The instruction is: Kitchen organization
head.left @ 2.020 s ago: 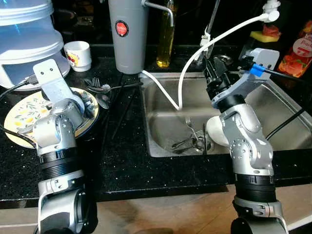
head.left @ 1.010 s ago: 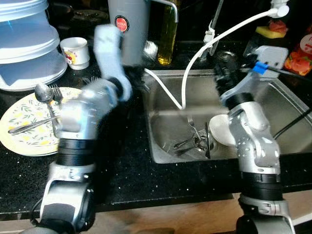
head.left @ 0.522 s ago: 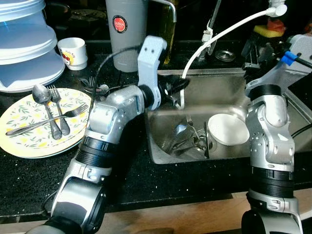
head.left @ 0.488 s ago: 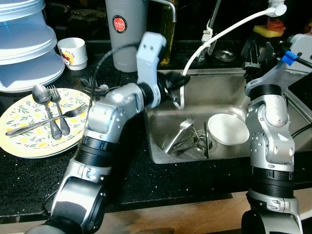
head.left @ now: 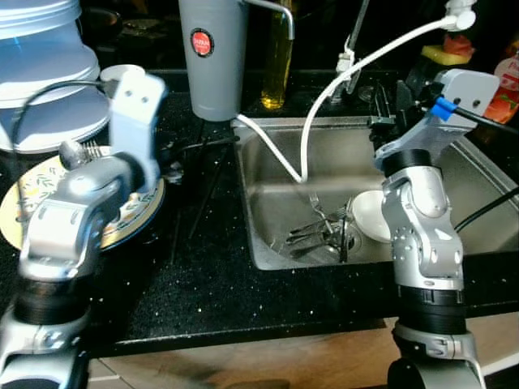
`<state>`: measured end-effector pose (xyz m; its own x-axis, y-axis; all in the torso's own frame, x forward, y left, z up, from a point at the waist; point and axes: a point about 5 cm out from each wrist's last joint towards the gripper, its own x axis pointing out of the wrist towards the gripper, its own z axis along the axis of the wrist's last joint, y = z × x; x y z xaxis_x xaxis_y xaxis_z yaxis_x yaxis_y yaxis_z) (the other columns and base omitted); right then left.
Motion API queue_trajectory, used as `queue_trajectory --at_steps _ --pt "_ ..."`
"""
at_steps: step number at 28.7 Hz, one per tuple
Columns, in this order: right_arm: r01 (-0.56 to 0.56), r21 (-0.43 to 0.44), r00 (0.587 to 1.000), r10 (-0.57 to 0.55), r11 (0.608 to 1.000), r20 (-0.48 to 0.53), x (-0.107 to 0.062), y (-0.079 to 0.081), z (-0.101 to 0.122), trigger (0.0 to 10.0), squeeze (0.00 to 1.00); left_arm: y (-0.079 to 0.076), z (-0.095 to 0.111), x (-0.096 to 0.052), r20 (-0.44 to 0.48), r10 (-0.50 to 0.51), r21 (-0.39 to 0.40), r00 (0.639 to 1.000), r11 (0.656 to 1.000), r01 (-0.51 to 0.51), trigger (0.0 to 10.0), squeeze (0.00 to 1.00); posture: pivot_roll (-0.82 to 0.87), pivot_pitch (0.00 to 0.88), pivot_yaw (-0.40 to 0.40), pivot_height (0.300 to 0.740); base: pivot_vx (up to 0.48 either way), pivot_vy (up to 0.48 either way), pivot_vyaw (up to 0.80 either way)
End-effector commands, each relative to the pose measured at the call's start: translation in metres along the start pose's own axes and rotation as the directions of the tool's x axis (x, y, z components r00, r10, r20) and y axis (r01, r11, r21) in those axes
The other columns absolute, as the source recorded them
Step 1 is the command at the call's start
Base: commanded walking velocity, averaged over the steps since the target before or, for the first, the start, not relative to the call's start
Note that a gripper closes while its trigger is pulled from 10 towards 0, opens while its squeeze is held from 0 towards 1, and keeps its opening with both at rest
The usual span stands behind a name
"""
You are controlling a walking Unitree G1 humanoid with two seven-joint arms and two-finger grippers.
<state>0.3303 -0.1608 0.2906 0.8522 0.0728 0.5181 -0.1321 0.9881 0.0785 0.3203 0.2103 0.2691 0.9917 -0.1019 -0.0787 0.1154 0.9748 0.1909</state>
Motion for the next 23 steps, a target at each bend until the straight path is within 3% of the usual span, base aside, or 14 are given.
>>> queue_trajectory --at_steps 1,5,7,8,13,15,23 --pt "-0.047 0.023 0.998 0.048 0.999 -0.041 -0.003 0.006 -0.008 10.0 0.00 0.006 0.000 -0.002 -0.004 0.034 -0.012 0.999 0.999 -0.034 10.0 0.00 0.18 0.050 -0.025 0.740 0.000 0.000 0.00" --pt "-0.129 0.027 0.989 0.131 0.991 -0.065 -0.005 0.016 -0.012 10.0 0.00 0.003 -0.001 -0.006 -0.010 -0.001 -0.005 1.000 1.000 0.001 10.0 0.00 0.18 0.048 -0.026 0.740 0.000 0.000 0.00" --pt "-0.121 0.045 0.989 0.124 0.992 -0.078 -0.006 0.018 -0.015 10.0 0.00 -0.012 0.002 -0.007 0.023 -0.077 -0.012 0.997 0.997 0.077 10.0 0.00 0.18 0.048 -0.027 0.740 0.000 0.000 0.00" --pt "-0.121 0.045 0.989 0.124 0.992 -0.078 -0.006 0.018 -0.015 10.0 0.00 -0.012 0.002 -0.007 0.023 -0.077 -0.012 0.997 0.997 0.077 10.0 0.00 0.18 0.048 -0.027 0.740 0.000 0.000 0.00" --pt "-0.020 0.113 0.995 0.031 0.993 -0.097 -0.006 0.011 -0.020 10.0 0.00 -0.030 0.013 0.003 0.194 -0.032 -0.157 0.980 0.986 0.064 10.0 0.00 0.17 0.046 -0.019 0.740 0.000 0.000 0.00" --pt "-0.016 0.116 0.995 0.027 0.993 -0.096 -0.007 0.009 -0.020 10.0 0.00 -0.035 0.014 0.006 0.205 -0.021 -0.216 0.979 0.974 0.066 10.0 0.00 0.16 0.048 -0.018 0.740 0.000 0.000 0.00" --pt "0.027 0.166 0.995 -0.011 0.986 -0.099 -0.008 0.000 -0.019 10.0 0.00 -0.041 0.019 0.005 0.237 -0.032 -0.306 0.971 0.946 0.106 10.0 0.00 0.16 0.048 -0.018 0.740 0.000 0.000 0.00"
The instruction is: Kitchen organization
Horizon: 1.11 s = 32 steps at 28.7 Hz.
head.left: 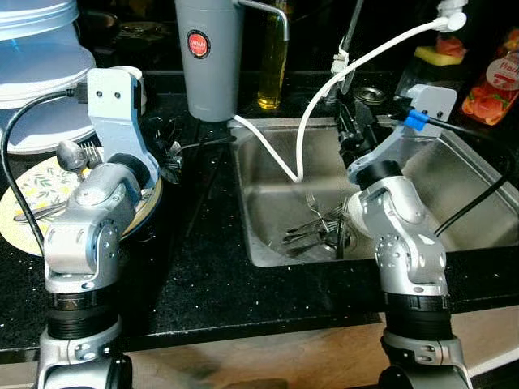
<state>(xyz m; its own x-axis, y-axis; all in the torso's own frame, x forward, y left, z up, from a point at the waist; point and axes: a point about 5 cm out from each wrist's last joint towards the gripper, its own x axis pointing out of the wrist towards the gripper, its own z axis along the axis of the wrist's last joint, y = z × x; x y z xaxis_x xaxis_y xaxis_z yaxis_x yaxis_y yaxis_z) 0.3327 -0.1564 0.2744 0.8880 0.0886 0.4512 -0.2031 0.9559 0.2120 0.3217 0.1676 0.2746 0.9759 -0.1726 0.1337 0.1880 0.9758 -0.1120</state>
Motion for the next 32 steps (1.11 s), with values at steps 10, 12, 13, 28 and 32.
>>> queue_trajectory --at_steps 10,12,13,28,32 --pt "0.052 0.026 0.998 -0.051 0.998 -0.041 0.0002 -0.0064 -0.0065 10.0 0.00 -0.0029 0.0020 0.0035 0.045 0.027 -0.017 0.999 1.000 -0.026 10.0 0.00 0.16 0.052 -0.021 0.740 0.000 0.000 0.00" --pt "0.054 0.027 0.998 -0.053 0.998 -0.042 0.0001 -0.0070 -0.0066 10.0 0.00 -0.0031 0.0016 0.0035 0.044 0.029 -0.021 0.999 0.999 -0.028 10.0 0.00 0.16 0.052 -0.021 0.740 0.000 0.000 0.00" --pt "0.057 0.026 0.997 -0.056 0.998 -0.044 0.0000 -0.0077 -0.0068 10.0 0.00 -0.0034 0.0013 0.0036 0.045 0.028 -0.031 0.999 0.999 -0.027 10.0 0.00 0.16 0.052 -0.021 0.740 0.000 0.000 0.00" --pt "0.063 0.030 0.997 -0.062 0.998 -0.047 0.0006 -0.0102 -0.0067 10.0 0.00 -0.0051 0.0019 0.0055 0.062 0.035 0.014 0.998 0.999 -0.035 10.0 0.00 0.15 0.050 -0.024 0.740 0.000 0.000 0.00" --pt "0.062 0.031 0.997 -0.061 0.998 -0.046 0.0007 -0.0102 -0.0064 10.0 0.00 -0.0050 0.0016 0.0056 0.066 0.037 0.009 0.997 0.999 -0.038 10.0 0.00 0.15 0.050 -0.024 0.740 0.000 0.000 0.00"
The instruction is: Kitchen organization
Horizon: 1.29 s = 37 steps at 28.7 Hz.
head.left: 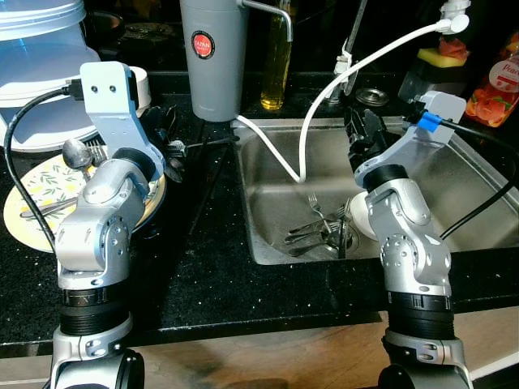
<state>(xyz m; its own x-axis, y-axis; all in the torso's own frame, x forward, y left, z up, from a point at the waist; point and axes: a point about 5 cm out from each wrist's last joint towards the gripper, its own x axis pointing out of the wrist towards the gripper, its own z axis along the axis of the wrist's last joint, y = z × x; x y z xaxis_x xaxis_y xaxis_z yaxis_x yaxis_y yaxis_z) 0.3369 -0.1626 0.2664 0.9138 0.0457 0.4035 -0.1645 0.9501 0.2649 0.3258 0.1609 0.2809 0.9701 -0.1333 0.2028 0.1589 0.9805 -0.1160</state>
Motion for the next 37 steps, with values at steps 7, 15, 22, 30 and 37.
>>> queue_trajectory --at_steps 7,15,22,30,37 --pt "0.003 -0.001 1.000 -0.003 1.000 -0.004 0.001 -0.002 0.001 10.0 0.00 0.002 -0.003 0.000 -0.009 0.012 0.018 1.000 1.000 -0.012 10.0 0.00 0.15 0.050 -0.024 0.740 0.000 0.000 0.00" --pt "-0.001 -0.003 1.000 0.001 1.000 -0.003 0.001 -0.002 0.001 10.0 0.00 0.003 -0.003 0.000 -0.003 0.011 0.032 1.000 0.999 -0.011 10.0 0.00 0.15 0.044 -0.025 0.740 0.000 0.000 0.00" --pt "-0.004 -0.005 1.000 0.004 1.000 -0.002 0.002 -0.001 0.002 10.0 0.00 0.002 -0.003 0.000 0.001 0.007 0.027 1.000 1.000 -0.007 10.0 0.00 0.15 0.040 -0.025 0.740 0.000 0.000 0.00" --pt "-0.006 -0.004 1.000 0.006 1.000 -0.003 0.002 -0.001 0.001 10.0 0.00 0.001 -0.001 0.000 0.009 0.000 0.031 1.000 1.000 0.000 10.0 0.00 0.15 0.033 -0.026 0.740 0.000 0.000 0.00" --pt "-0.012 -0.020 1.000 0.012 1.000 -0.002 0.002 -0.001 0.002 10.0 0.00 0.012 -0.006 -0.002 -0.091 0.020 0.104 0.996 0.995 -0.010 10.0 0.00 0.15 0.036 -0.019 0.740 0.000 0.000 0.00"
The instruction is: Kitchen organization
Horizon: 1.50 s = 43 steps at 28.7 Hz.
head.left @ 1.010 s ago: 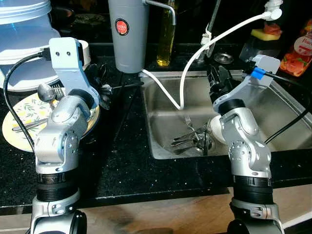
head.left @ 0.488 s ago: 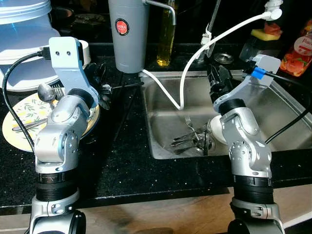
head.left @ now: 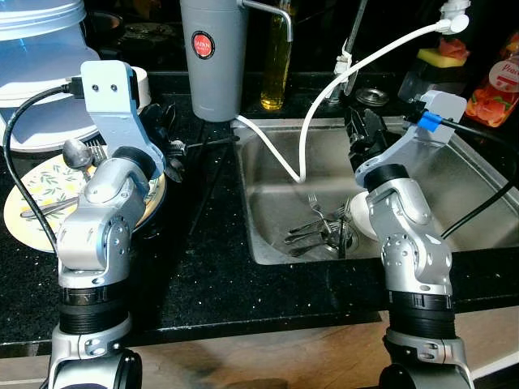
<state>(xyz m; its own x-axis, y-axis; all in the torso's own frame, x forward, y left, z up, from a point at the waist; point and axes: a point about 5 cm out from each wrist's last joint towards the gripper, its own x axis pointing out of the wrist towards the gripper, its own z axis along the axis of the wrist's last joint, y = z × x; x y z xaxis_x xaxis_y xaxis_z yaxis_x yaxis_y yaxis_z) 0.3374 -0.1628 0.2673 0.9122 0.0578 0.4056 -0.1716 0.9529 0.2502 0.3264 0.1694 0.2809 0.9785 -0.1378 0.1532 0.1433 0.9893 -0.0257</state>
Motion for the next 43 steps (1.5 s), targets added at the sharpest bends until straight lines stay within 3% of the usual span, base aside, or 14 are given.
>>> queue_trajectory --at_steps 1,5,7,10,14,16,19,28,32,33,37,38,42,43 --pt "-0.002 -0.019 1.000 0.002 1.000 0.001 0.001 -0.001 0.002 10.0 0.00 0.011 -0.007 -0.003 -0.080 0.022 0.020 0.997 1.000 -0.020 10.0 0.00 0.15 0.036 -0.019 0.740 0.000 0.000 0.00" --pt "0.008 -0.028 1.000 -0.008 1.000 0.005 0.000 -0.006 0.005 10.0 0.00 0.043 -0.007 -0.013 -0.228 0.117 0.072 0.967 0.992 -0.103 10.0 0.00 0.17 0.051 -0.016 0.740 0.000 0.000 0.00" --pt "0.017 -0.029 1.000 -0.017 0.999 0.004 -0.001 -0.009 0.004 10.0 0.00 0.065 -0.004 -0.025 -0.269 0.156 0.183 0.951 0.977 -0.108 10.0 0.00 0.18 0.055 -0.017 0.740 0.000 0.000 0.00" --pt "0.016 -0.024 1.000 -0.016 1.000 0.002 0.000 -0.008 0.003 10.0 0.00 0.076 0.001 -0.039 -0.290 0.110 0.284 0.951 0.958 -0.024 10.0 0.00 0.20 0.060 -0.018 0.740 0.000 0.000 0.00" --pt "0.007 -0.016 1.000 -0.007 1.000 0.000 0.002 -0.005 0.001 10.0 0.00 0.084 0.000 -0.052 -0.354 0.074 0.325 0.932 0.944 0.049 10.0 0.00 0.21 0.067 -0.018 0.740 0.000 0.000 0.00" --pt "-0.001 -0.006 1.000 0.001 1.000 -0.004 0.003 -0.002 -0.001 10.0 0.00 0.102 0.002 -0.060 -0.396 0.135 0.251 0.908 0.967 -0.035 10.0 0.00 0.22 0.069 -0.026 0.740 0.000 0.000 0.00" --pt "-0.010 -0.002 1.000 0.010 1.000 -0.011 0.004 0.000 -0.002 10.0 0.00 0.109 -0.003 -0.052 -0.392 0.201 0.145 0.898 0.977 -0.156 10.0 0.00 0.22 0.069 -0.029 0.740 0.000 0.000 0.00" --pt "-0.019 0.002 1.000 0.019 1.000 -0.004 0.005 0.004 -0.001 10.0 0.00 0.083 -0.030 -0.026 -0.442 0.154 -0.115 0.884 0.967 -0.226 10.0 0.00 0.19 0.063 -0.018 0.740 0.000 0.000 0.00" --pt "-0.018 0.000 1.000 0.018 1.000 -0.003 0.004 0.004 -0.001 10.0 0.00 0.084 -0.031 -0.024 -0.460 0.207 -0.079 0.863 0.959 -0.272 10.0 0.00 0.19 0.063 -0.013 0.740 0.000 0.000 0.00" --pt "-0.014 0.001 1.000 0.014 1.000 -0.003 0.004 0.003 -0.001 10.0 0.00 0.088 -0.030 -0.025 -0.453 0.249 -0.039 0.856 0.954 -0.298 10.0 1.00 0.19 0.063 -0.013 0.740 0.000 0.000 0.00" --pt "-0.008 0.002 1.000 0.008 1.000 -0.003 0.003 0.002 -0.001 10.0 0.00 0.093 -0.024 -0.027 -0.426 0.315 0.002 0.848 0.938 -0.348 10.0 1.00 0.20 0.065 -0.014 0.740 0.000 0.000 0.00" --pt "-0.010 0.004 1.000 0.011 1.000 -0.005 0.003 0.002 -0.002 10.0 0.00 0.099 -0.015 -0.028 -0.384 0.385 0.072 0.839 0.919 -0.389 10.0 0.00 0.20 0.065 -0.015 0.740 0.000 0.000 0.00" --pt "-0.052 0.002 0.998 0.052 0.999 -0.020 0.004 0.005 -0.003 10.0 0.00 0.103 -0.007 -0.030 -0.351 0.437 0.116 0.828 0.898 -0.425 10.0 0.00 0.20 0.064 -0.016 0.740 0.000 0.000 0.00" --pt "-0.151 0.033 0.986 0.153 0.988 -0.059 0.003 0.012 -0.007 10.0 0.00 0.106 -0.009 -0.033 -0.365 0.458 0.107 0.810 0.886 -0.452 10.0 0.00 0.20 0.064 -0.016 0.740 0.000 0.000 0.00"
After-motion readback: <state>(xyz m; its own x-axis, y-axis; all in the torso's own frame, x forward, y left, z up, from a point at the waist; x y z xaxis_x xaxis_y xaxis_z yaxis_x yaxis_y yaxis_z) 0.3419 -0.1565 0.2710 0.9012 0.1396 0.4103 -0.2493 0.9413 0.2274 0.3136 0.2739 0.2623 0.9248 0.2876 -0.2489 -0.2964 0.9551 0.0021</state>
